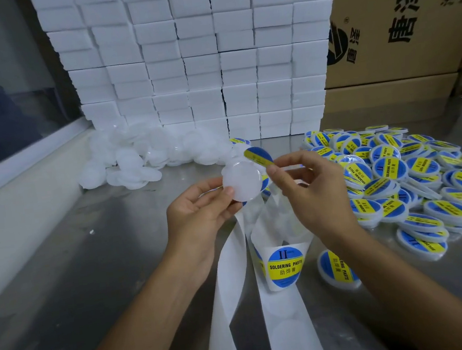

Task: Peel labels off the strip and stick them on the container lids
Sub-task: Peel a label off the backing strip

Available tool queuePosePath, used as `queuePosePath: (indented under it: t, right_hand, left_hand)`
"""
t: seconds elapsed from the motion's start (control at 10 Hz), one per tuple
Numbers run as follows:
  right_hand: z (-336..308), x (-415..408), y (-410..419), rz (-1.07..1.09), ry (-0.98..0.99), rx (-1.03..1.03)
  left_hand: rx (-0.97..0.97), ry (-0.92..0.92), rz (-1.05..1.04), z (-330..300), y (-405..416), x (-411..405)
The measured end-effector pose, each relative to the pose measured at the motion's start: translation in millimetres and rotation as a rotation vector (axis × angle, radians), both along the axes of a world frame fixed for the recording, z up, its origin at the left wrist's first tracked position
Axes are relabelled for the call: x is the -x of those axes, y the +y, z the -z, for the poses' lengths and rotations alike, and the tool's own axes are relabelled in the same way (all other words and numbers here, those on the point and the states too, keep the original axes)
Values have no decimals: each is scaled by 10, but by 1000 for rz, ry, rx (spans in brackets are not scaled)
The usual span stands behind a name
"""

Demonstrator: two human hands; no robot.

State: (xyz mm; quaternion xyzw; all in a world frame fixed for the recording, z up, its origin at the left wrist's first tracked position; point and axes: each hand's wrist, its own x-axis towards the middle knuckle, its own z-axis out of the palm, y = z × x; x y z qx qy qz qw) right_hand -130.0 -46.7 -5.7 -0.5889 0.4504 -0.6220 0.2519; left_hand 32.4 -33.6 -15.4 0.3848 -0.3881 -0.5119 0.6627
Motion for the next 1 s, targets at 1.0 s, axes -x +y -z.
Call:
queuePosePath:
  t: [1.0]
  right_hand:
    - [-57, 19, 25, -221, -57, -211]
  left_hand:
    - [1, 40, -4, -15, 30, 36]
